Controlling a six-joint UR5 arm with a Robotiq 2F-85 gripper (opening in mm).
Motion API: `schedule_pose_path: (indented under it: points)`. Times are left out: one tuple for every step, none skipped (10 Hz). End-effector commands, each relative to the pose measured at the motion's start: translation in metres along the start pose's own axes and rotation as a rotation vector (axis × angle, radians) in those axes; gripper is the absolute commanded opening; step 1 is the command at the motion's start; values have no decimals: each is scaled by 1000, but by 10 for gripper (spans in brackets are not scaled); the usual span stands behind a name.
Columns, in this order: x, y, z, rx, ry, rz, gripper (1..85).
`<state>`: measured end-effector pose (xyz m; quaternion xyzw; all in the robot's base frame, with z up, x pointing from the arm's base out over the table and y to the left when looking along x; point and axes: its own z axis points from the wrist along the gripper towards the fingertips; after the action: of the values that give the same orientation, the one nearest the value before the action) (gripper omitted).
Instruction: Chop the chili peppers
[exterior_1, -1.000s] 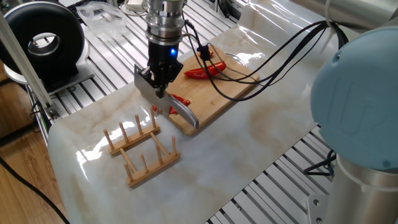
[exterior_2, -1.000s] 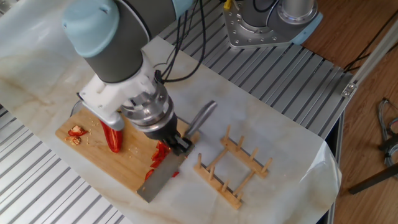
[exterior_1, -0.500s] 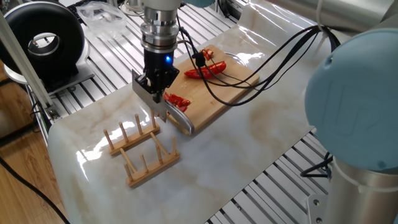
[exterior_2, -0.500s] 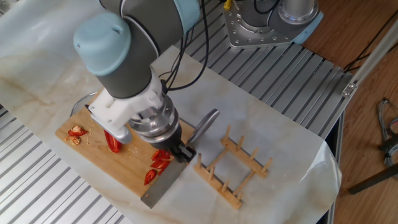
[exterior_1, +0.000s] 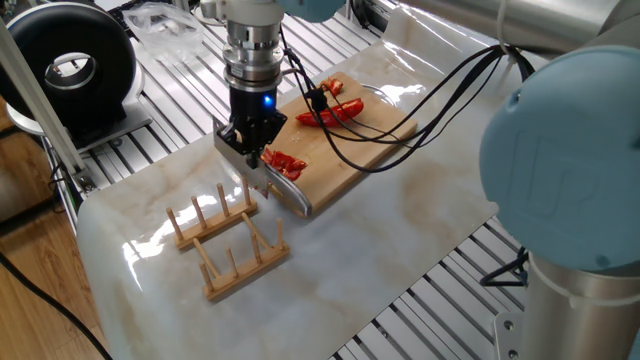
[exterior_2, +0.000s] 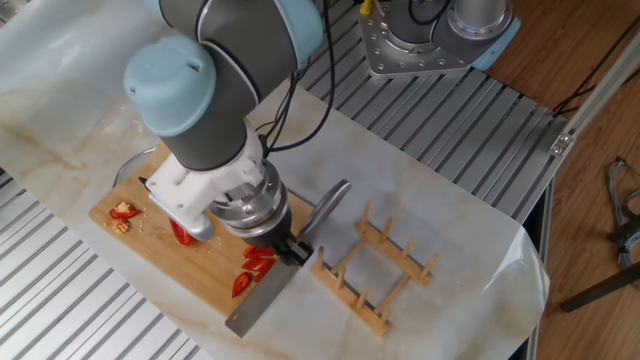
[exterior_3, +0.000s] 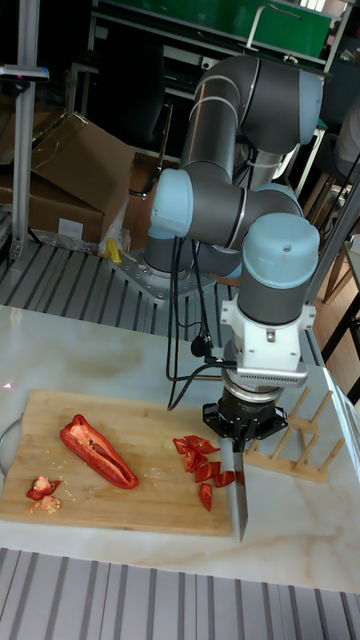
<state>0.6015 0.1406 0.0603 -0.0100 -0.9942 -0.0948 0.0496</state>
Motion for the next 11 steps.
schedule_pose_path:
  points:
    - [0, -7, -3, 19, -2, -12, 13]
    - [1, -8, -6, 17, 0, -19, 13]
    - [2, -11, -11, 17, 4, -26, 13]
    - [3, -13, -13, 17, 8, -32, 13]
    - [2, -15, -14, 22, 6, -35, 13]
    - [1, -18, -14, 31, 3, -40, 13]
    - [0, -21, -14, 42, 2, -45, 13]
    - [0, -20, -15, 42, 0, -45, 13]
    - [0, -21, -16, 42, -1, -50, 13]
    - [0, -21, -17, 39, -1, -53, 13]
    - [0, -22, -17, 42, -1, -56, 13]
